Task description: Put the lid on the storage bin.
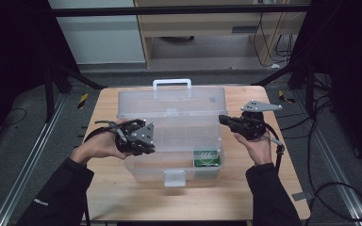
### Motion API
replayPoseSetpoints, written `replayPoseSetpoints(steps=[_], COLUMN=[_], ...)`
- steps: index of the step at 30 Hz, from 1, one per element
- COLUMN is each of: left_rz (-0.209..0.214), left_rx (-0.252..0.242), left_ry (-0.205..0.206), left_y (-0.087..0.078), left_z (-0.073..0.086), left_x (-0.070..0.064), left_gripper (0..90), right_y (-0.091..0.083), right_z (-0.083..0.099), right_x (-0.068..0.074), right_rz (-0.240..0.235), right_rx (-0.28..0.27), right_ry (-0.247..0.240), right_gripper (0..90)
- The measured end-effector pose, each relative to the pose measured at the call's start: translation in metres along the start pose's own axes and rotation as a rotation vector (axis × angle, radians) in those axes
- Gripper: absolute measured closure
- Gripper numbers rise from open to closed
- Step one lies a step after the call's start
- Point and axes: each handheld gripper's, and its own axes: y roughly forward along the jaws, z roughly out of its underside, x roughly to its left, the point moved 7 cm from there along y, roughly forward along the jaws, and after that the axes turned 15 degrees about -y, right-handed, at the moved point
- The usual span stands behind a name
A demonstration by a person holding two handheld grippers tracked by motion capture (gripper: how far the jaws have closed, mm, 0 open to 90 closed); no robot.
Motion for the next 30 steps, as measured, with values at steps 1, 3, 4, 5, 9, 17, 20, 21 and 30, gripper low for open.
replayPoseSetpoints(steps=[1, 3, 4, 5, 9, 17, 20, 21, 30], left_rz=[0.006, 0.016, 0.024, 0.032, 0.044, 0.078, 0.053, 0.048, 0.020], left_rx=[-0.010, -0.037, -0.052, -0.064, -0.132, -0.255, -0.292, -0.307, -0.452], left_ry=[-0.008, -0.024, -0.031, -0.037, -0.053, -0.115, -0.141, -0.151, -0.279], left_y=[0.000, 0.002, 0.002, 0.002, 0.003, 0.007, 0.009, 0.009, 0.001], left_z=[0.000, -0.001, -0.003, -0.004, -0.010, -0.022, -0.025, -0.025, -0.030], left_x=[0.000, 0.000, -0.001, -0.003, -0.006, -0.012, -0.013, -0.014, -0.015], left_gripper=[79.5, 76.0, 73.6, 71.3, 65.1, 60.3, 58.8, 58.1, 56.2], right_y=[0.000, 0.000, 0.000, 0.000, -0.001, -0.001, -0.001, -0.001, -0.001], right_z=[0.000, 0.001, 0.001, 0.001, 0.001, 0.002, 0.002, 0.002, 0.002], right_x=[0.000, 0.000, 0.000, 0.000, 0.001, 0.001, 0.002, 0.002, 0.002], right_rz=[-0.001, -0.003, -0.006, -0.008, -0.009, -0.010, -0.012, -0.012, -0.016], right_rx=[0.002, 0.004, 0.004, 0.003, 0.001, 0.003, 0.004, 0.005, 0.011], right_ry=[0.000, 0.001, 0.001, 0.001, 0.000, -0.009, -0.010, -0.011, -0.011], right_gripper=[90.0, 89.9, 89.8, 89.6, 88.9, 88.2, 88.1, 88.2, 88.4])
